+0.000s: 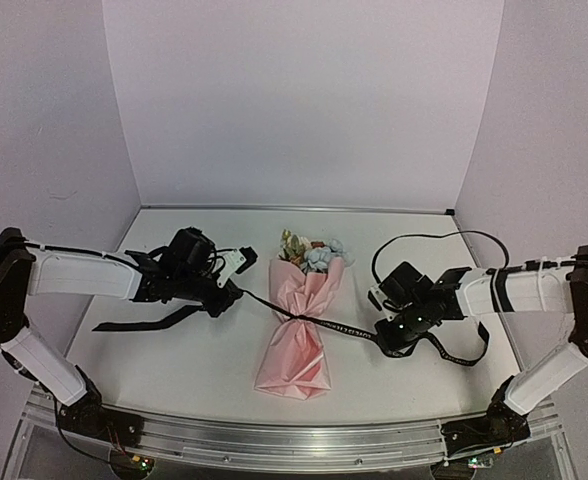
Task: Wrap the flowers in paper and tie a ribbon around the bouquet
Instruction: Tie the ribbon around the folded bouquet, then cross the ribbon over the folded bouquet.
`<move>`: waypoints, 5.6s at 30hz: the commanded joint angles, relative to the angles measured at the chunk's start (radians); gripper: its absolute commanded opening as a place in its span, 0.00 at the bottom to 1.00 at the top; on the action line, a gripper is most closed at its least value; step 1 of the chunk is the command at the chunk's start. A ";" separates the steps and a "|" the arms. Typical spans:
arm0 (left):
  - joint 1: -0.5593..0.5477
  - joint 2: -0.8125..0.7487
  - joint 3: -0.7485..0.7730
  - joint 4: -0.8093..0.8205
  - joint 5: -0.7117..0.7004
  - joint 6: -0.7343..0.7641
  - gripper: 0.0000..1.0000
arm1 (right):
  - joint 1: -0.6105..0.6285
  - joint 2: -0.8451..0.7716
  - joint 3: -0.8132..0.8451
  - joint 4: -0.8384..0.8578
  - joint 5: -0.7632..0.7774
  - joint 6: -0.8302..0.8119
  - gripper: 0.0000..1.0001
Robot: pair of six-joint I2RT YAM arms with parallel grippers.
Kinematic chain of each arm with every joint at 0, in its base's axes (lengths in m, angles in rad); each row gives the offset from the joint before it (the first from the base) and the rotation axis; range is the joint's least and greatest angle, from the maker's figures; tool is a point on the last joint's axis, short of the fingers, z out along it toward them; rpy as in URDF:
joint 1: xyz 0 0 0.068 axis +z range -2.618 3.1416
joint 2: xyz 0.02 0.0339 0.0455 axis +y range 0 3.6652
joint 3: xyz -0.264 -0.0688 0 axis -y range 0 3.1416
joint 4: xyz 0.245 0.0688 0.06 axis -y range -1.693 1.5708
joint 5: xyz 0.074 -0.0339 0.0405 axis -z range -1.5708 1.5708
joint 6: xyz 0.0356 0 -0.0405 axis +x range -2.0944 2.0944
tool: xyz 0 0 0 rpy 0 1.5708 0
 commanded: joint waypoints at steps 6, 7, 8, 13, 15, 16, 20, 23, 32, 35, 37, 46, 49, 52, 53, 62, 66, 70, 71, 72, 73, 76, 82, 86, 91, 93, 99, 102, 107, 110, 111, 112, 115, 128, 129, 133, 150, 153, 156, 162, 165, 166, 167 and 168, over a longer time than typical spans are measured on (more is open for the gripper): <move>-0.093 0.007 0.210 -0.049 0.336 -0.033 0.09 | -0.057 0.071 0.126 -0.110 0.023 -0.042 0.16; -0.120 0.040 0.247 -0.056 0.349 -0.030 0.09 | -0.069 0.085 0.140 -0.110 0.007 -0.033 0.17; -0.148 0.076 0.287 -0.063 0.358 -0.026 0.09 | -0.083 0.099 0.153 -0.109 -0.010 -0.022 0.17; -0.257 0.285 0.498 -0.116 0.400 0.005 0.10 | -0.159 0.172 0.231 -0.108 -0.113 0.068 0.18; -0.285 0.372 0.564 -0.151 0.399 0.021 0.10 | -0.185 0.177 0.238 -0.108 -0.140 0.109 0.19; -0.301 0.410 0.595 -0.163 0.395 0.031 0.10 | -0.190 0.168 0.236 -0.109 -0.137 0.115 0.21; -0.341 0.483 0.647 -0.179 0.368 0.052 0.09 | -0.194 0.102 0.207 -0.123 -0.101 0.117 0.33; -0.351 0.485 0.634 -0.156 0.360 0.065 0.11 | -0.195 0.059 0.201 -0.163 -0.089 0.118 0.40; -0.358 0.492 0.627 -0.081 0.250 0.051 0.23 | -0.195 -0.033 0.198 -0.297 -0.078 0.165 0.51; -0.358 0.493 0.633 -0.041 0.219 0.056 0.22 | -0.195 -0.072 0.186 -0.352 -0.057 0.203 0.51; -0.358 0.508 0.649 -0.049 0.229 0.079 0.21 | -0.195 -0.106 0.163 -0.382 -0.019 0.233 0.53; -0.358 0.564 0.711 -0.119 0.277 0.158 0.31 | -0.195 -0.186 0.078 -0.452 0.024 0.301 0.57; -0.358 0.546 0.701 -0.101 0.281 0.153 0.40 | -0.192 -0.184 0.058 -0.456 0.033 0.338 0.60; -0.358 0.517 0.676 -0.052 0.281 0.139 0.48 | -0.192 -0.174 0.048 -0.440 0.052 0.377 0.63; -0.358 0.507 0.670 -0.038 0.282 0.134 0.49 | -0.192 -0.170 0.047 -0.435 0.062 0.387 0.64; -0.351 0.466 0.671 0.012 0.285 0.119 0.58 | -0.192 -0.120 0.093 -0.411 0.164 0.451 0.72; -0.342 0.481 0.684 -0.014 0.305 0.125 0.56 | -0.195 -0.126 0.096 -0.407 0.181 0.466 0.73; -0.335 0.540 0.745 -0.091 0.346 0.126 0.49 | -0.194 -0.135 0.094 -0.407 0.171 0.464 0.73; -0.336 0.558 0.762 -0.108 0.359 0.129 0.48 | -0.194 -0.136 0.092 -0.408 0.169 0.463 0.73; -0.337 0.570 0.773 -0.124 0.367 0.132 0.47 | -0.194 -0.137 0.088 -0.408 0.165 0.459 0.73; -0.337 0.587 0.782 -0.136 0.370 0.136 0.47 | -0.194 -0.137 0.085 -0.409 0.162 0.458 0.73; -0.337 0.620 0.812 -0.185 0.364 0.133 0.49 | -0.194 -0.135 0.081 -0.410 0.136 0.449 0.73; -0.336 0.578 0.738 -0.104 0.366 0.084 0.54 | -0.194 -0.137 0.074 -0.310 0.027 0.446 0.66; -0.329 0.552 0.686 -0.022 0.404 0.042 0.58 | -0.194 -0.149 0.070 -0.239 -0.045 0.439 0.63; -0.323 0.545 0.708 -0.045 0.352 0.000 0.60 | -0.194 -0.168 0.071 -0.200 -0.126 0.418 0.62; -0.320 0.524 0.696 -0.045 0.337 -0.006 0.60 | -0.194 -0.177 0.069 -0.195 -0.143 0.407 0.62; -0.317 0.490 0.684 -0.043 0.347 -0.012 0.61 | -0.194 -0.186 0.059 -0.156 -0.162 0.433 0.62; -0.315 0.491 0.692 -0.057 0.363 -0.003 0.59 | -0.194 -0.167 0.058 -0.074 -0.226 0.449 0.58; -0.311 0.492 0.715 -0.119 0.366 0.036 0.56 | -0.194 -0.152 0.078 -0.044 -0.274 0.456 0.57; -0.310 0.491 0.725 -0.158 0.374 0.053 0.59 | -0.194 -0.148 0.087 -0.043 -0.300 0.459 0.55; -0.308 0.491 0.726 -0.166 0.379 0.055 0.59 | -0.194 -0.147 0.087 -0.041 -0.309 0.460 0.54; -0.307 0.489 0.726 -0.171 0.386 0.057 0.59 | -0.194 -0.143 0.087 -0.031 -0.325 0.464 0.54; -0.306 0.477 0.706 -0.158 0.400 0.067 0.59 | -0.193 -0.112 0.093 0.043 -0.408 0.501 0.51; -0.294 0.444 0.618 -0.032 0.403 0.121 0.55 | -0.165 0.031 0.047 0.376 -0.543 0.858 0.47; -0.293 0.447 0.619 -0.036 0.409 0.129 0.55 | -0.164 0.036 0.043 0.391 -0.544 0.880 0.47; -0.292 0.463 0.635 -0.052 0.398 0.144 0.54 | -0.159 0.054 0.035 0.417 -0.559 0.948 0.46; -0.291 0.498 0.636 0.002 0.298 0.196 0.52 | -0.120 0.001 -0.033 0.417 -0.567 1.062 0.37; -0.291 0.498 0.628 0.025 0.282 0.196 0.52 | -0.119 -0.007 -0.042 0.415 -0.570 1.074 0.32; -0.289 0.503 0.630 0.029 0.275 0.201 0.52 | -0.117 -0.011 -0.044 0.414 -0.586 1.085 0.32; -0.287 0.496 0.608 0.059 0.254 0.206 0.51 | -0.112 -0.052 -0.075 0.368 -0.587 1.071 0.36; -0.286 0.475 0.583 0.069 0.267 0.205 0.51 | -0.113 -0.077 -0.101 0.352 -0.559 1.059 0.40; -0.286 0.467 0.577 0.069 0.271 0.202 0.51 | -0.114 -0.084 -0.109 0.349 -0.547 1.054 0.42; -0.287 0.457 0.570 0.069 0.272 0.200 0.52 | -0.115 -0.090 -0.115 0.346 -0.538 1.052 0.43; -0.288 0.449 0.564 0.070 0.270 0.195 0.52 | -0.118 -0.095 -0.122 0.346 -0.528 1.048 0.43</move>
